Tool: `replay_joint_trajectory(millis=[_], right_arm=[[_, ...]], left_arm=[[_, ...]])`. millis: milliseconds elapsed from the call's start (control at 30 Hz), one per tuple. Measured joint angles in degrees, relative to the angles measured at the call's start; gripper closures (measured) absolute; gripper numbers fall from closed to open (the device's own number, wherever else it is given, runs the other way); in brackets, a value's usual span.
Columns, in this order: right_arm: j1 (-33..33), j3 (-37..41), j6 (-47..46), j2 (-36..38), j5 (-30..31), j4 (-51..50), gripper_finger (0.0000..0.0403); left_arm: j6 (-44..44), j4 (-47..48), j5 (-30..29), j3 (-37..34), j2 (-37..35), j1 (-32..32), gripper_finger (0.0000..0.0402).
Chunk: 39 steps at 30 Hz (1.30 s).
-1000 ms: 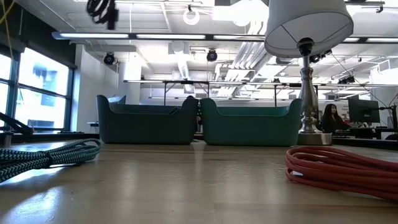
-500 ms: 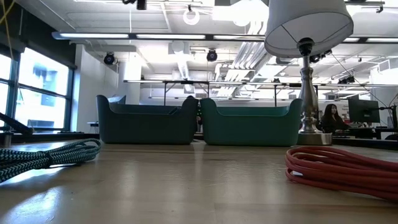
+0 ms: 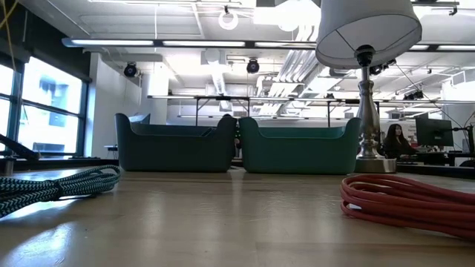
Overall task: Pick & Place USB Port
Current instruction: Put the purple USB cable into the green bin
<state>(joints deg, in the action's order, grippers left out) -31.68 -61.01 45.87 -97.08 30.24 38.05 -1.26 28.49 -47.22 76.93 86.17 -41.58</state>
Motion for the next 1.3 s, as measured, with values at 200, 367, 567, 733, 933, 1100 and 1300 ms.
replay_joint_trajectory(millis=[200, 367, 567, 733, 933, 1100, 1300], right_arm=[[1.0, 0.0, -3.7, 0.0, -10.0, -1.4, 0.0235], [3.0, 0.0, -7.7, 0.0, -12.7, -1.8, 0.0235], [4.5, 0.0, -8.6, 0.0, -18.5, -4.1, 0.0235], [4.8, 0.0, -9.6, 0.0, -18.9, -3.9, 0.0235], [5.1, 0.0, -9.5, 0.0, -18.5, -3.7, 0.0235], [5.9, 0.0, -8.9, 0.0, -18.8, -3.7, 0.0235], [6.3, 0.0, -8.5, 0.0, -18.4, -3.2, 0.0235]], left_arm=[[0.8, -0.1, 0.3, 0.0, 0.0, 0.0, 0.0398], [0.6, -0.2, 0.3, 0.0, 0.0, 0.0, 0.0398], [0.6, -1.9, 0.3, 0.0, 0.0, 0.0, 0.0398], [0.4, -1.9, 0.3, 0.0, 0.0, 0.0, 0.0398], [-0.5, -2.1, 0.3, 0.0, 0.0, 0.0, 0.0398], [-0.5, -3.5, 0.6, 0.0, 1.1, 0.0, 0.0398], [-0.5, -4.4, 1.4, 0.0, 1.7, 0.0, 0.0398]])
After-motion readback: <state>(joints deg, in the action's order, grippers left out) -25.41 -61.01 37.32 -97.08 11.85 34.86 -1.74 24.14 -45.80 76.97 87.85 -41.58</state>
